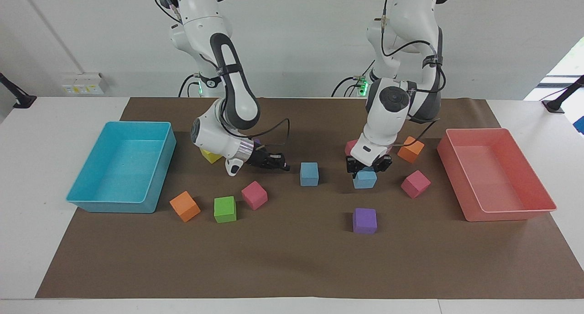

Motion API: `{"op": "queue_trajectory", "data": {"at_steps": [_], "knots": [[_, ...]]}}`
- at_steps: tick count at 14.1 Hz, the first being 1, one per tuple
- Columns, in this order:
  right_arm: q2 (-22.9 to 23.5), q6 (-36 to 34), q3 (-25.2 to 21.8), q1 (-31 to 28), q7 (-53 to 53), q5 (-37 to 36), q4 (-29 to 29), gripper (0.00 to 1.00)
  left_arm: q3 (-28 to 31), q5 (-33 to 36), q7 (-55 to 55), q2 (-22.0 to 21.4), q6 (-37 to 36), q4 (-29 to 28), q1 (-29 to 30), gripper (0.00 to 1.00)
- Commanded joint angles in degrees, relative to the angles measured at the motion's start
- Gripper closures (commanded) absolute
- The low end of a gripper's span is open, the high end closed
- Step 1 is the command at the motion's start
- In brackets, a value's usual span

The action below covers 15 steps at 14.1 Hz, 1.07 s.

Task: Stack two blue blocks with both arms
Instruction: 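Lift the light-blue cube with the left gripper, then carry the held cube over the centre light-blue cube with the left gripper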

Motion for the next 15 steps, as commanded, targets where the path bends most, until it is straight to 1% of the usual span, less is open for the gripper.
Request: {"op": "queue_trajectory", "data": {"at_steps": [1, 5, 7, 8, 10, 15], "knots": [[-0.7, 1.2, 0.3, -0.1, -1.8, 1.9, -1.1, 1.00, 0.8, 0.9, -5.3, 0.9, -1.0, 2.5, -3.6, 0.76], [-0.7, 1.2, 0.3, -0.1, -1.8, 1.9, -1.1, 1.00, 0.8, 0.0, -9.5, 1.7, -1.6, 5.3, -7.9, 0.78], [-0.7, 1.2, 0.3, -0.1, -1.8, 1.9, -1.1, 1.00, 0.8, -1.9, -11.1, 4.4, -2.2, 9.4, -9.1, 0.78], [-0.7, 1.2, 0.3, -0.1, -1.8, 1.9, -1.1, 1.00, 0.8, -2.2, -11.2, 5.5, -2.4, 10.5, -9.9, 0.78], [-0.7, 1.2, 0.3, -0.1, -1.7, 2.0, -1.1, 1.00, 0.8, -2.2, -11.3, 6.3, -2.5, 11.1, -10.4, 0.78], [-0.6, 1.2, 0.3, -0.1, -1.8, 1.9, -1.1, 1.00, 0.3, -3.7, -11.4, 6.4, -3.2, 11.0, -11.8, 0.78]]}}
